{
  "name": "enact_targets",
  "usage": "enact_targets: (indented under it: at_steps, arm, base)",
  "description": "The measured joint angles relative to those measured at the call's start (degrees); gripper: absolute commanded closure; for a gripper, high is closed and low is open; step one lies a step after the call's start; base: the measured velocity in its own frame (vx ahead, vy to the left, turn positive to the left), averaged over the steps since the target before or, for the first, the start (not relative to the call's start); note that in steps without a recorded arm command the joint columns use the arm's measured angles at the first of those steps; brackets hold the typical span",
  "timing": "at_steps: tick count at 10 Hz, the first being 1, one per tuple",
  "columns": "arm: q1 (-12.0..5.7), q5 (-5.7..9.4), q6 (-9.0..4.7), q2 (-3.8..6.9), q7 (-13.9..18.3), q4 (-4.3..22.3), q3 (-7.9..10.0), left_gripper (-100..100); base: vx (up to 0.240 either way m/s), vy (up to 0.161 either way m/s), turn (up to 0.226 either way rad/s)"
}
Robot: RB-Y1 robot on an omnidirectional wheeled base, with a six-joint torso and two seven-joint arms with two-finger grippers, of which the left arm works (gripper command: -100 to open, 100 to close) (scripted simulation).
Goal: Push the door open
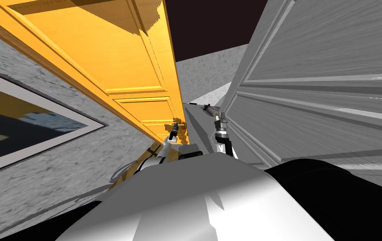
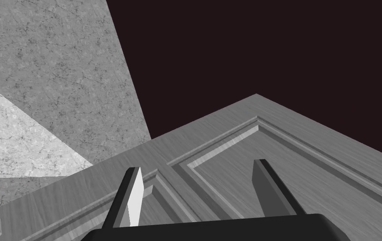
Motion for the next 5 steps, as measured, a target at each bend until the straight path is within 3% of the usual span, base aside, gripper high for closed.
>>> enact_targets:
  at_steps: [2, 3, 5]
  arm:
    - [1.44, 0.02, 1.57, 0.10, 0.4, -2.9, -0.14, 100]
    - [1.56, 0.18, 2.18, -0.16, 0.0, -3.1, 0.59, 100]
    - [1.17, 0.59, 1.79, -0.12, -0.7, -2.0, 2.04, 100]
  base:
    - [0.100, -0.124, 0.074]
    - [0.097, -0.144, 0.094]
    - [0.124, -0.144, 0.071]
